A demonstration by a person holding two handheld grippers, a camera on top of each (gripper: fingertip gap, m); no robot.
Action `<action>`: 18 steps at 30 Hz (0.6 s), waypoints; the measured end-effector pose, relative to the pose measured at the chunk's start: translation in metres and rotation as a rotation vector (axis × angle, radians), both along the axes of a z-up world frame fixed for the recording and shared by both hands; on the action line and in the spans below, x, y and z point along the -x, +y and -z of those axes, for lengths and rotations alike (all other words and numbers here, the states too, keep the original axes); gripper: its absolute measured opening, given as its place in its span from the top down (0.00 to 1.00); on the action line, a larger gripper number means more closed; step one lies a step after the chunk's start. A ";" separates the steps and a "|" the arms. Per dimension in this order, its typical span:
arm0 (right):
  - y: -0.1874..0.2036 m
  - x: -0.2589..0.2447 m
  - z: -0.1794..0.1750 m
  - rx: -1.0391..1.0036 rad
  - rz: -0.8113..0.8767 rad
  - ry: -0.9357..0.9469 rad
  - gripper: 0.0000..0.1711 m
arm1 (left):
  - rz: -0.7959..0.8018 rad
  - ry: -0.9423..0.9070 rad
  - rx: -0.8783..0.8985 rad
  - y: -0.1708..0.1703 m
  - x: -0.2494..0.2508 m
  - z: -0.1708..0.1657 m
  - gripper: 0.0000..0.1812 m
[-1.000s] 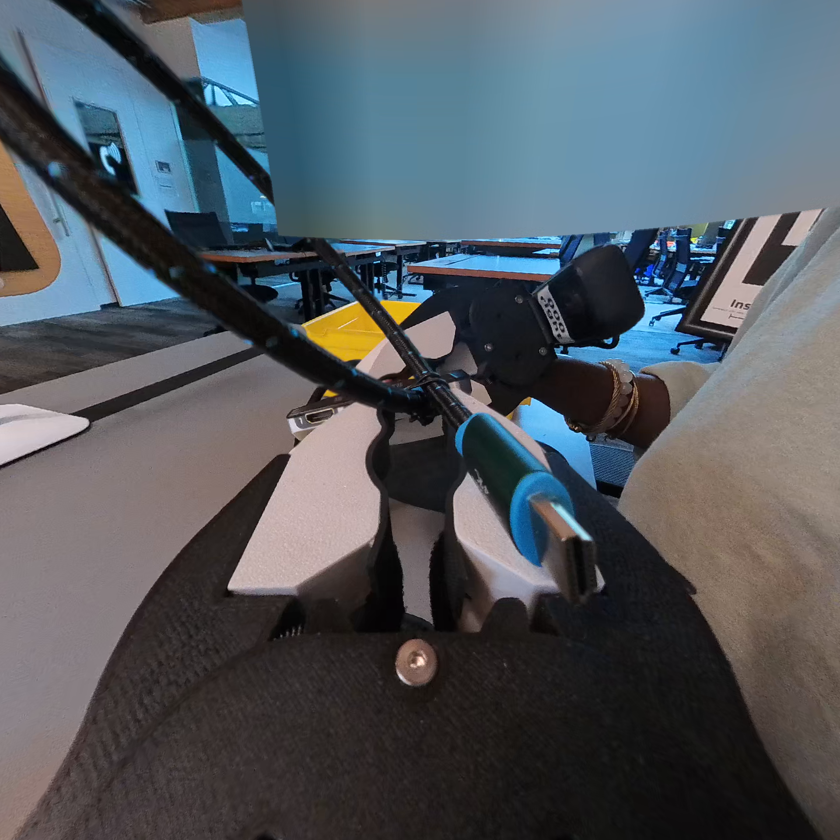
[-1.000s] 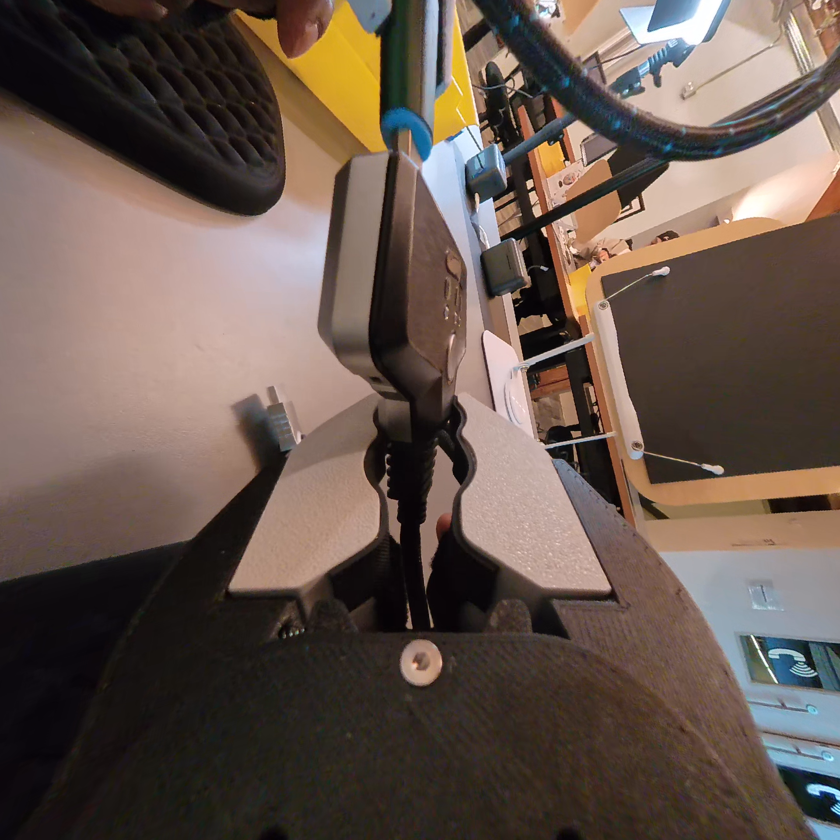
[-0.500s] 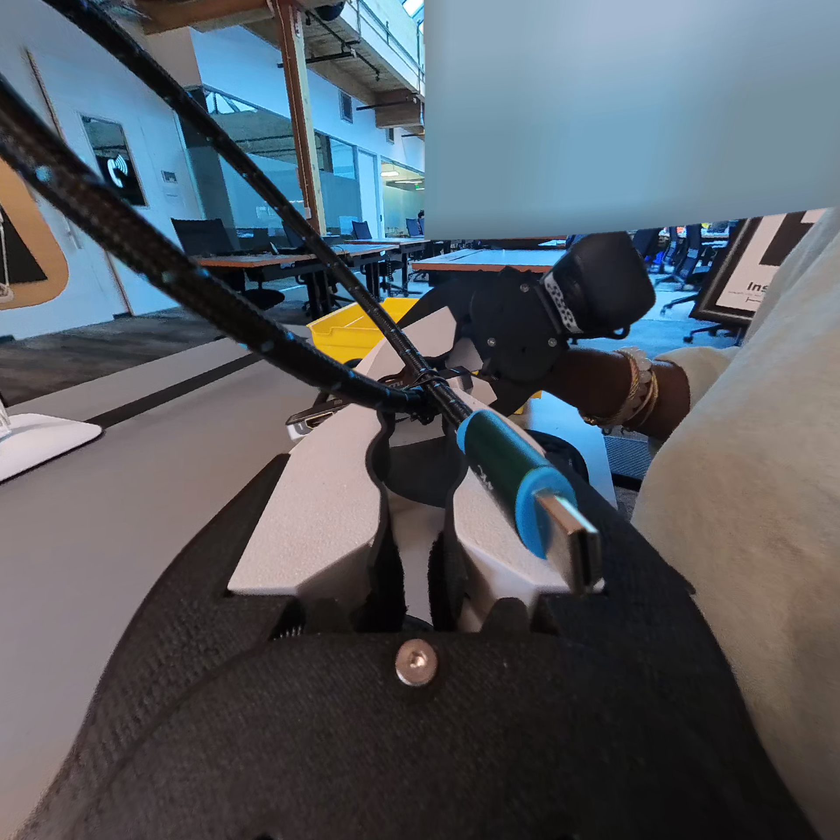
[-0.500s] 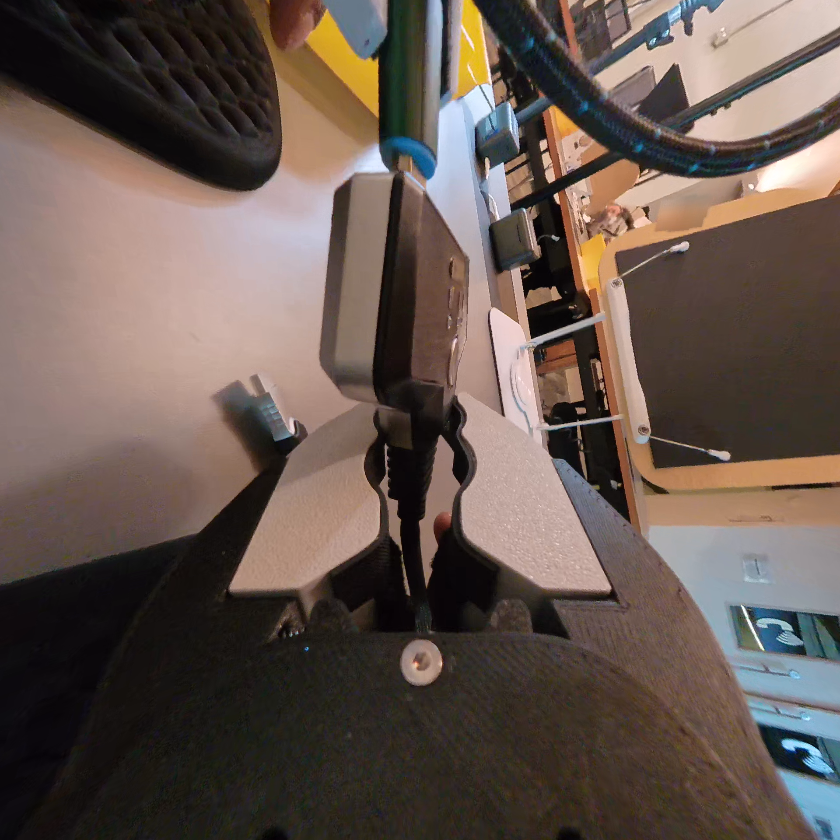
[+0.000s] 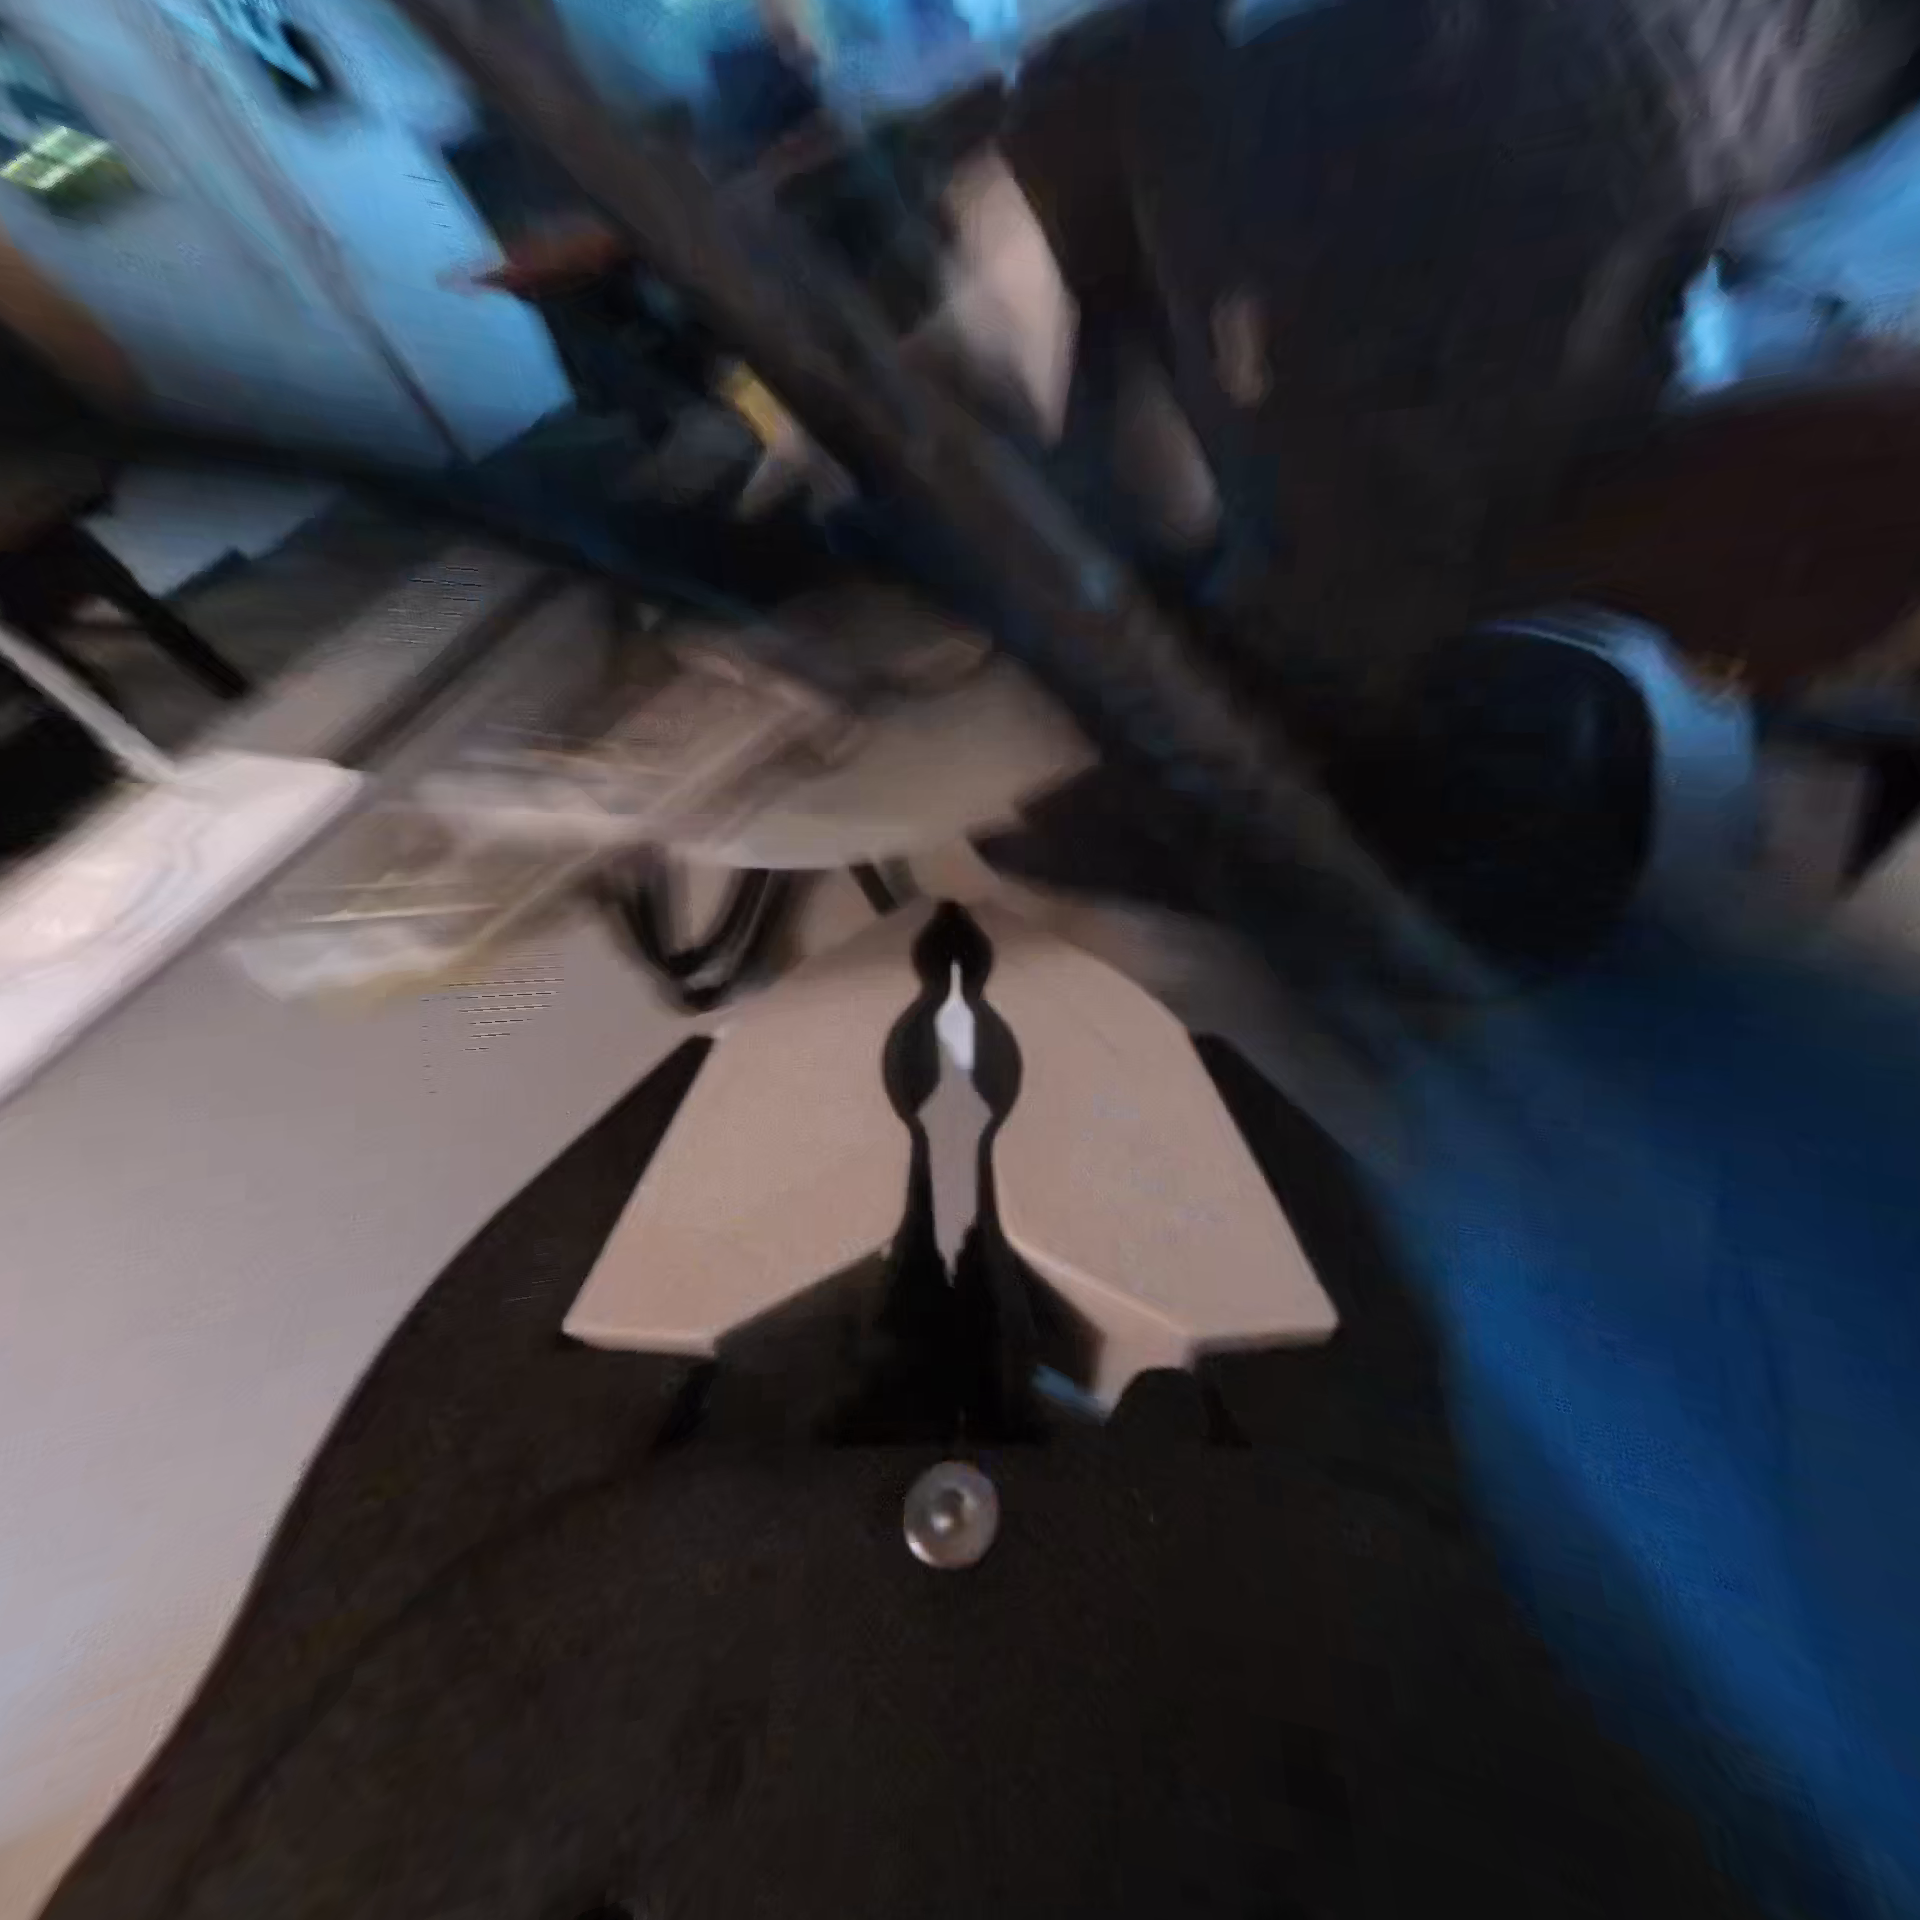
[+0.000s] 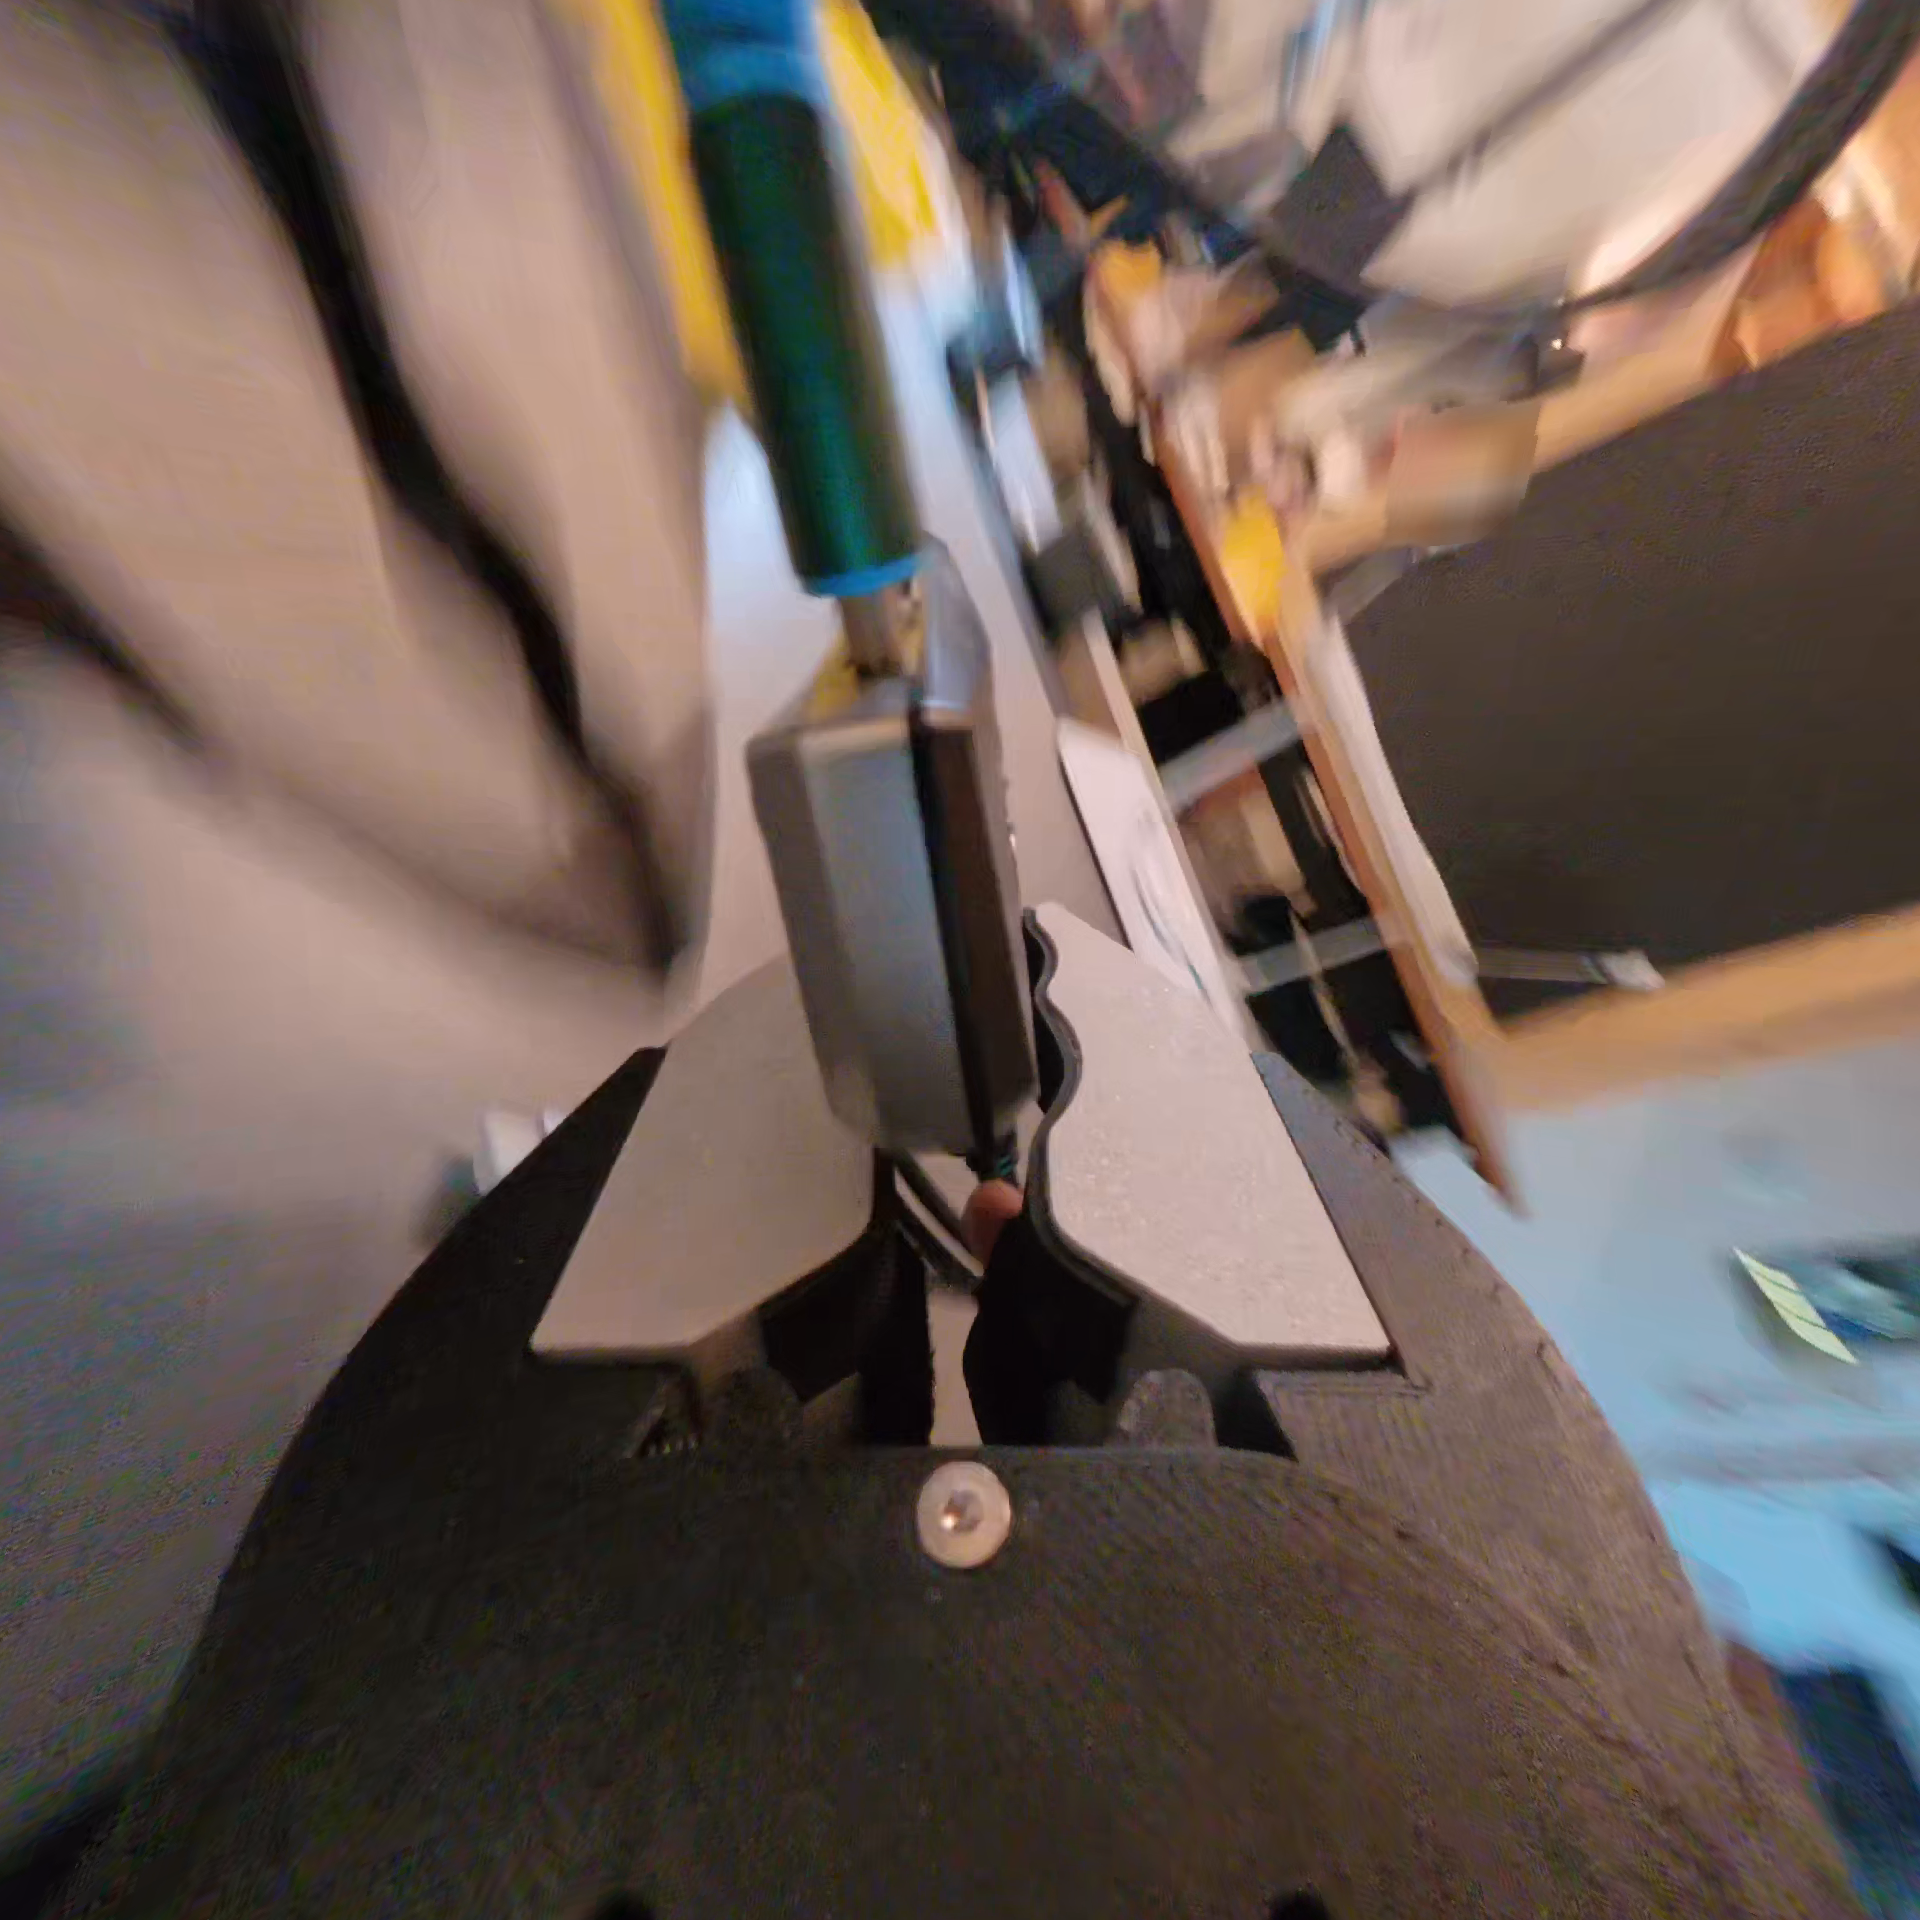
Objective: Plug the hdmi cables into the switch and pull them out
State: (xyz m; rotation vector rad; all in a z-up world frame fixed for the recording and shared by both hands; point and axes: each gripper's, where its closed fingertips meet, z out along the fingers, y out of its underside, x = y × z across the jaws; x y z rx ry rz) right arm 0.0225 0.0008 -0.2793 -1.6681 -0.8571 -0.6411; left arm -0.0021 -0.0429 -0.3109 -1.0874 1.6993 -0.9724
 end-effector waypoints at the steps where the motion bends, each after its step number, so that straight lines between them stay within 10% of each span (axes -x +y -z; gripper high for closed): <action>1: 0.003 0.023 -0.008 -0.007 -0.048 0.066 0.86 | 0.011 -0.010 -0.111 -0.007 -0.005 0.005 1.00; 18: 0.013 -0.037 -0.013 0.030 0.153 -0.157 0.87 | 0.025 -0.503 0.538 0.023 0.020 -0.087 0.78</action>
